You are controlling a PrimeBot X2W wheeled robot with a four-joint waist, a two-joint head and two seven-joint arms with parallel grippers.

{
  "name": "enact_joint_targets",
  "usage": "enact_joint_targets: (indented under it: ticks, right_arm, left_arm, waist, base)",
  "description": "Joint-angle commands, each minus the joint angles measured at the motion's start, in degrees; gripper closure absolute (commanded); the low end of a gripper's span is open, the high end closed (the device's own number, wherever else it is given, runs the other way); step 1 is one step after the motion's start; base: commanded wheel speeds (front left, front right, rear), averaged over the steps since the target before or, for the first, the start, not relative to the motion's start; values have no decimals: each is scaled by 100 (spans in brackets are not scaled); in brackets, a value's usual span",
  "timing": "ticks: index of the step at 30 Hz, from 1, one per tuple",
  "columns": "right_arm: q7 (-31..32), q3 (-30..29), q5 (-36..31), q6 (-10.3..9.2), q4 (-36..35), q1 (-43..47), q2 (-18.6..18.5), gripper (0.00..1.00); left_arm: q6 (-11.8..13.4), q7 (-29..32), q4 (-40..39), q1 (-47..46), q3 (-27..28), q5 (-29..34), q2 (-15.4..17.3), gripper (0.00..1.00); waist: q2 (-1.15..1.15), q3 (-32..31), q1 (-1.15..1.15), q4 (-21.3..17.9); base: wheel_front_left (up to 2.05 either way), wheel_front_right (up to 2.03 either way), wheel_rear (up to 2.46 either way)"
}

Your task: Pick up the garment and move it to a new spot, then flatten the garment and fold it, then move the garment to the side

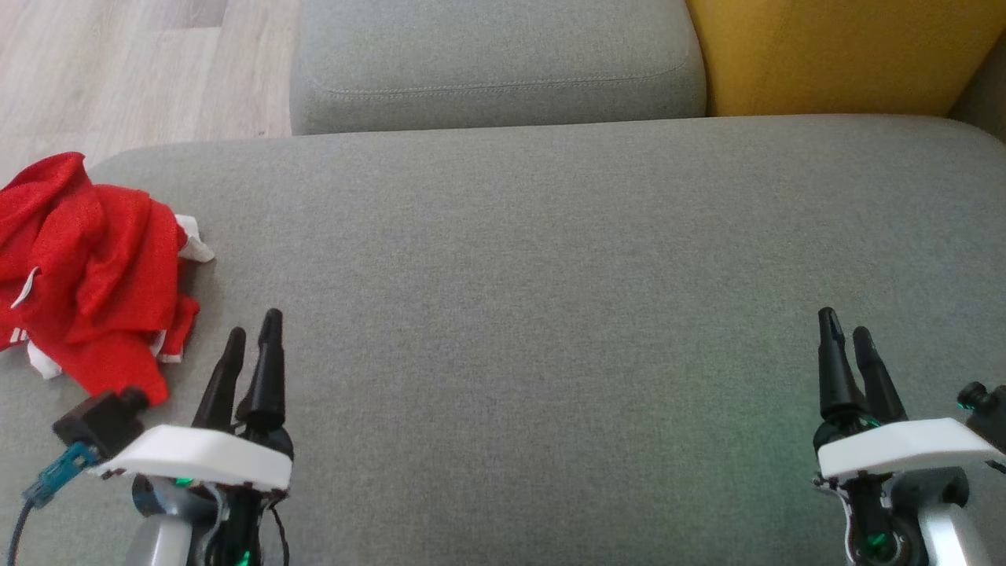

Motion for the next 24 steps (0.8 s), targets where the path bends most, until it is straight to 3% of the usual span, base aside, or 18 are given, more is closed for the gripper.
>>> enact_joint_targets:
  ticks: [1, 24]
  right_arm:
    - [-61, 99, -227, -3, -233, -140, -80, 0]
    - [-249, 173, -2140, -4, -172, -7, -1, 0]
  left_arm:
    - [29, -84, -240, -258, 39, 256, 137, 0]
    - [542, -469, -102, -107, -565, 1894, 510, 0]
  waist:
    - [0, -1, 0, 5]
    - [0, -41, 0, 71]
  base:
    - [0, 0, 0]
    - [0, 0, 0]
